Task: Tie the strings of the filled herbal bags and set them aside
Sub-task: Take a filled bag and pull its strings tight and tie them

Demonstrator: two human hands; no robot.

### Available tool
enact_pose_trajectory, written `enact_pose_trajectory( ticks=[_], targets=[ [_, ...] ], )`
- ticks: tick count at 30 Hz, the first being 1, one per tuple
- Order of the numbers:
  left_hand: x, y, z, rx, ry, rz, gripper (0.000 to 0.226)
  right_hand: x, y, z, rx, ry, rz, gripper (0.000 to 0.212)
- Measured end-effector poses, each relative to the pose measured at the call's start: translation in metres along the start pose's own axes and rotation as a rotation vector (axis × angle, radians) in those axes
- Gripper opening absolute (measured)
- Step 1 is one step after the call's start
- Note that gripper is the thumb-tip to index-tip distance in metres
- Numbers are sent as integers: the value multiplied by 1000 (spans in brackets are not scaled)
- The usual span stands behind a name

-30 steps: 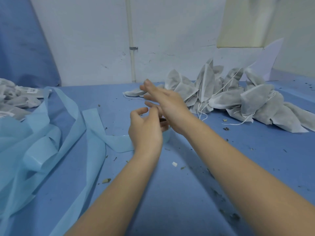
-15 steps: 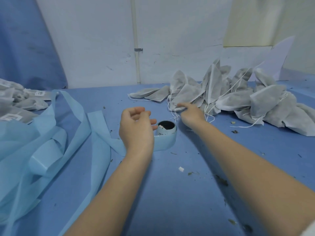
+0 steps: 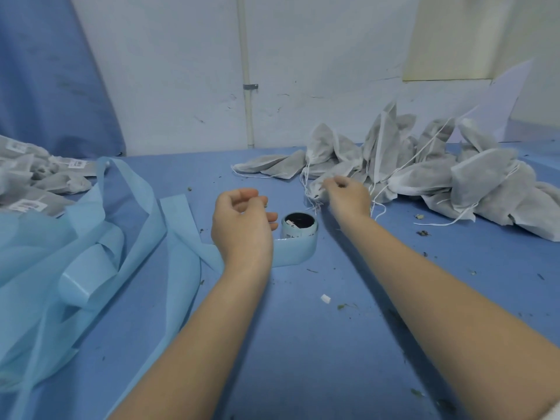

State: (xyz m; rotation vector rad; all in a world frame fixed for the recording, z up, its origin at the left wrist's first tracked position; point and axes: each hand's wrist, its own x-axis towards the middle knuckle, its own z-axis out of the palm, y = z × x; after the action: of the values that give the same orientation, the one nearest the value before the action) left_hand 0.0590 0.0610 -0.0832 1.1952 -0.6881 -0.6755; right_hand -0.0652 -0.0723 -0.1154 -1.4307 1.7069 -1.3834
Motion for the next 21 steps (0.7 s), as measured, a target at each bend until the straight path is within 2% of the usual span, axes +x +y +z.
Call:
enact_pose_trajectory(
  ticks=[4, 10, 13, 17, 21],
  targets=[
    [-4, 0, 2, 17, -12, 5, 21, -7, 1, -27, 69, 53, 50, 31],
    [-14, -2, 5, 118, -71, 67, 24, -24, 1, -73, 269, 10, 133, 24],
    [-23, -2, 6, 337, -159, 298, 26, -39, -3, -98, 386, -55, 139, 26],
    [-34, -3, 9, 522, -371, 611, 26, -65, -7, -128, 469, -217, 80, 31],
    [-41, -5, 12, 772, -513, 845, 51, -81, -10, -140, 462, -292, 32, 27]
  ],
)
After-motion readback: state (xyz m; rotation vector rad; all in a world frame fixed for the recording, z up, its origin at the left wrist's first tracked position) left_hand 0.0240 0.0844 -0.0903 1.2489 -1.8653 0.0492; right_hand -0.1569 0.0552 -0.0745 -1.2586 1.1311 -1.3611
